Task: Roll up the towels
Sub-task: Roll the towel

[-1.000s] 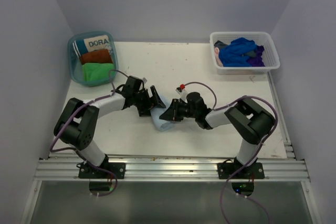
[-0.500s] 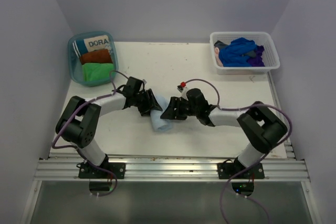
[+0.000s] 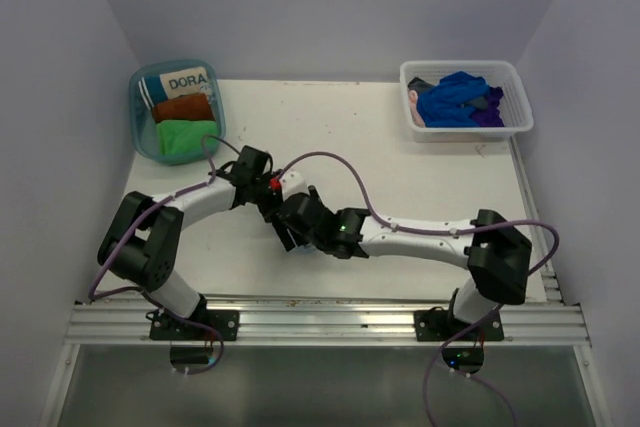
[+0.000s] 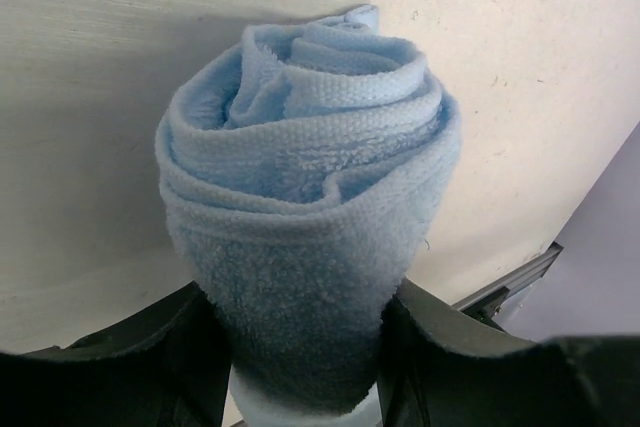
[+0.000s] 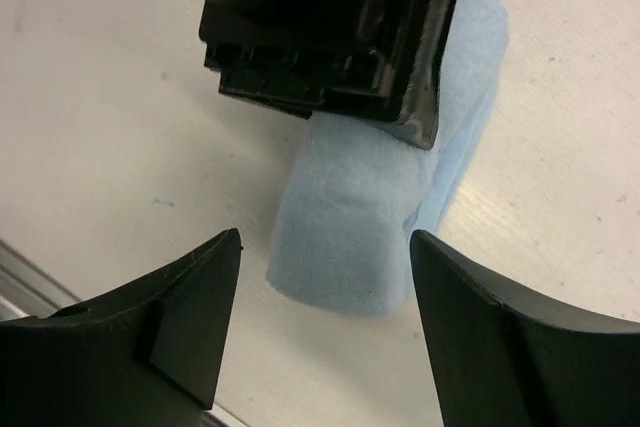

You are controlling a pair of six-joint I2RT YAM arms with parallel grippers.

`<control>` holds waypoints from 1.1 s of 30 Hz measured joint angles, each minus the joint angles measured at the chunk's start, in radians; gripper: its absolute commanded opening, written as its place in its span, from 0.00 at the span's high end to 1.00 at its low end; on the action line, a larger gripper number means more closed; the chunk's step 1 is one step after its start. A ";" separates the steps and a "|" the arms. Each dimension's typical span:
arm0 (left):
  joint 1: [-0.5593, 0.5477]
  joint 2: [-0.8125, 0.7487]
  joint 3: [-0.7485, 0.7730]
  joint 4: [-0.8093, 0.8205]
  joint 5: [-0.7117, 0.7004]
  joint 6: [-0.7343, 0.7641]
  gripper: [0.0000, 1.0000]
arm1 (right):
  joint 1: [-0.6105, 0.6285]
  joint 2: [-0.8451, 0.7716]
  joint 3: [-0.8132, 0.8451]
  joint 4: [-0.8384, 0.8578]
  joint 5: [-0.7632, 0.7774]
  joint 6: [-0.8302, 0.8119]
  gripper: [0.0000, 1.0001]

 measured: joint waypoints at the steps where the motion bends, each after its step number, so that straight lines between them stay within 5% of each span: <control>1: 0.000 0.000 0.000 -0.003 -0.002 -0.002 0.47 | 0.026 0.030 0.021 -0.022 0.042 -0.017 0.27; 11: 0.000 -0.001 0.000 -0.024 -0.013 -0.011 0.46 | 0.152 0.277 0.165 -0.150 0.306 -0.106 0.27; 16: -0.001 -0.001 0.000 -0.027 -0.020 -0.011 0.41 | 0.153 0.344 0.193 -0.178 0.378 -0.109 0.59; 20: -0.001 -0.004 0.000 -0.031 -0.023 -0.010 0.27 | 0.152 0.350 0.199 -0.191 0.403 -0.099 0.70; 29: 0.002 -0.058 0.015 -0.073 -0.028 0.003 0.05 | 0.050 0.163 -0.003 -0.028 0.207 -0.075 0.72; 33: 0.006 -0.072 0.028 -0.076 -0.031 0.013 0.04 | -0.043 0.058 -0.101 0.068 0.058 -0.029 0.72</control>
